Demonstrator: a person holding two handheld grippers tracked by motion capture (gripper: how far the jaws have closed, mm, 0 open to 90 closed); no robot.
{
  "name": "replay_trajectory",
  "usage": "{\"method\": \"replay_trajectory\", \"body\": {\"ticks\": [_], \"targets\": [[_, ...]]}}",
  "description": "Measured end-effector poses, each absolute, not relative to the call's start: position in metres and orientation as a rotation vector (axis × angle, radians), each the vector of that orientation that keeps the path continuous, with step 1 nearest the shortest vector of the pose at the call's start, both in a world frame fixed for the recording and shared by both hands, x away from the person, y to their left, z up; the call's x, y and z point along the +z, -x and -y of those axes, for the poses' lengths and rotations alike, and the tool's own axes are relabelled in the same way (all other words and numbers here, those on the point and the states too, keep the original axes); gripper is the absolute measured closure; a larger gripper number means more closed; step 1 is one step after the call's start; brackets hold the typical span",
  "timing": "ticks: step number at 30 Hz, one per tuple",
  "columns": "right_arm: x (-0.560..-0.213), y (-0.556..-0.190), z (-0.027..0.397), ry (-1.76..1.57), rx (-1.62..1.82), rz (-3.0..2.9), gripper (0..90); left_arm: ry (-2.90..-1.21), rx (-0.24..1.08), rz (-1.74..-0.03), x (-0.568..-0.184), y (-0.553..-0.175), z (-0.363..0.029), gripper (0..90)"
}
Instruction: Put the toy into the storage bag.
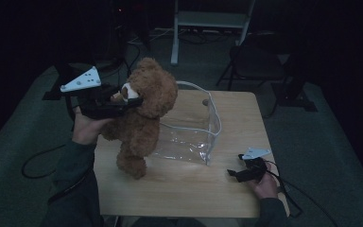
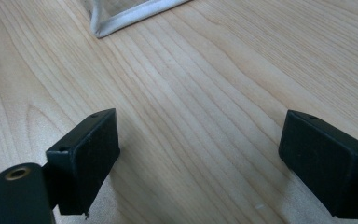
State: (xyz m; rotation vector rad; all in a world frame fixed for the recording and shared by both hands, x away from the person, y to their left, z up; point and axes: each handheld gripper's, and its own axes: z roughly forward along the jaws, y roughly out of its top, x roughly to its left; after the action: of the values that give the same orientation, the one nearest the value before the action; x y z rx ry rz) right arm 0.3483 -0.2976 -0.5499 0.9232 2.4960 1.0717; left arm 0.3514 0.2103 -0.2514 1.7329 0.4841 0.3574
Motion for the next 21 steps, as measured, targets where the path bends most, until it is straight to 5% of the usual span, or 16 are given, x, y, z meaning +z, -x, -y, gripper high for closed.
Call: {"method": "replay_trajectory", "body": {"ticks": [21], "targets": [[-0.550,-0.348,0.298,-0.931,1.070,-2.492,11.5,-1.694,0.396,-0.478,-0.223,-0.361,-0.215,41.5]]}}
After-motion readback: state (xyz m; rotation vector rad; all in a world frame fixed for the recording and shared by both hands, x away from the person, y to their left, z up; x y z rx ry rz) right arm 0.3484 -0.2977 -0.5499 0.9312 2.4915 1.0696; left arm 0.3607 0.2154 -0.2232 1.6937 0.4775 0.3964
